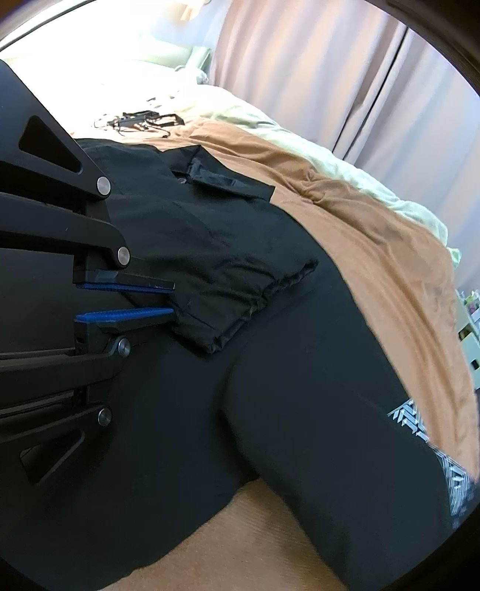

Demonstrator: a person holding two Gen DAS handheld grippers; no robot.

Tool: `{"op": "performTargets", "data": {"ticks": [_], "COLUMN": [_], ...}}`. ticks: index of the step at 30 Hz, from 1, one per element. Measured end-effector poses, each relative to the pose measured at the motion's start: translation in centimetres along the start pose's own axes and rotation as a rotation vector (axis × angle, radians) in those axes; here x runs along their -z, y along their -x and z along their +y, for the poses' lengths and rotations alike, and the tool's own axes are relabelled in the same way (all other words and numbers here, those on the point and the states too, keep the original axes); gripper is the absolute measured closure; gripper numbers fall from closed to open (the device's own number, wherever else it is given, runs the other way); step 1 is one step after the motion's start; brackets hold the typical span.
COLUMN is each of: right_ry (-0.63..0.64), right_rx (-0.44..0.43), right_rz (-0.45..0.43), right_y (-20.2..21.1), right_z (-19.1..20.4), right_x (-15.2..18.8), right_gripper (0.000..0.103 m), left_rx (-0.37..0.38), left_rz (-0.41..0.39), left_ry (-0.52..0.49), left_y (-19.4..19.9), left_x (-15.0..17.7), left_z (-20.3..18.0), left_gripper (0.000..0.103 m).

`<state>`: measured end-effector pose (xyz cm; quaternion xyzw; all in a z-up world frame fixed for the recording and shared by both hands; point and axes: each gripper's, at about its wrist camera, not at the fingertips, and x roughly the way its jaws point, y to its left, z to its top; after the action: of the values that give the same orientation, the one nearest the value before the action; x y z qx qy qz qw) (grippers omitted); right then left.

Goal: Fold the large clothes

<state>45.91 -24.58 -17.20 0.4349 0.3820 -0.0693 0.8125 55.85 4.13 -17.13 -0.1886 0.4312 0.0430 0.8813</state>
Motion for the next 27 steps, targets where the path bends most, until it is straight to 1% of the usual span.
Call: {"op": "performTargets", "data": {"ticks": [1,2,4,6,7,8,10,11,13,16,18,19,20,24,25,26,27], "right_ry": [0.001,-0.001,0.000,0.008,0.006,0.001,-0.021,-0.041,-0.087,-0.166,-0.230,-0.259,-0.278,-0.372,-0.398,-0.409,-0.418], "right_rx": [-0.009,-0.021,-0.024,-0.033,-0.037,-0.036,-0.022,-0.015,-0.003,0.016,0.012,0.005,-0.003,-0.026,-0.042,-0.049,-0.053], "right_rz": [-0.007,-0.022,-0.085,-0.144,-0.162,-0.177,-0.212,-0.228,-0.254,-0.295,-0.331,-0.347,-0.359,-0.416,-0.432,-0.436,-0.437], "right_y": [0.4,1.1,3.1,5.6,6.7,7.5,9.5,10.4,12.0,14.3,15.9,16.6,16.9,17.9,18.1,18.0,18.0], "right_z": [0.3,0.4,0.8,1.0,0.9,0.6,-0.8,-1.7,-3.6,-7.0,-9.5,-10.7,-11.4,-14.2,-14.9,-15.0,-15.3], "right_x": [0.0,0.0,-0.1,-0.5,-0.9,-1.1,-1.6,-2.0,-2.5,-3.3,-3.7,-3.9,-4.1,-4.1,-4.2,-4.3,-4.4], "right_gripper": [0.065,0.039,0.023,0.023,0.023,0.023,0.023,0.023,0.023,0.023,0.025,0.028,0.030,0.032,0.034,0.040,0.042], "left_rx": [0.015,0.042,0.095,0.125,0.145,0.157,0.181,0.193,0.209,0.219,0.218,0.213,0.212,0.203,0.184,0.171,0.164], "left_rz": [-0.023,-0.040,-0.069,-0.081,-0.088,-0.097,-0.121,-0.134,-0.157,-0.169,-0.165,-0.161,-0.159,-0.153,-0.154,-0.153,-0.149], "left_ry": [0.003,0.012,0.037,0.053,0.062,0.067,0.069,0.068,0.064,0.056,0.047,0.037,0.033,0.014,0.004,-0.003,-0.012], "left_y": [0.6,1.1,2.0,2.6,3.0,3.3,3.9,4.3,4.9,5.5,5.5,5.4,5.4,5.1,5.0,4.8,4.6], "left_x": [-0.2,-0.5,-0.8,-0.9,-0.9,-0.9,-0.9,-0.9,-1.1,-1.0,-0.8,-0.7,-0.6,0.0,0.2,0.4,0.6], "left_z": [0.0,0.1,0.4,0.5,0.6,0.5,0.3,0.2,-0.2,-0.9,-1.4,-1.7,-1.9,-2.9,-3.3,-3.6,-3.8], "left_gripper": [0.056,0.056,0.056,0.053,0.044,0.030,0.013,0.011,0.011,0.010,0.010,0.010,0.010,0.010,0.010,0.010,0.010]}}
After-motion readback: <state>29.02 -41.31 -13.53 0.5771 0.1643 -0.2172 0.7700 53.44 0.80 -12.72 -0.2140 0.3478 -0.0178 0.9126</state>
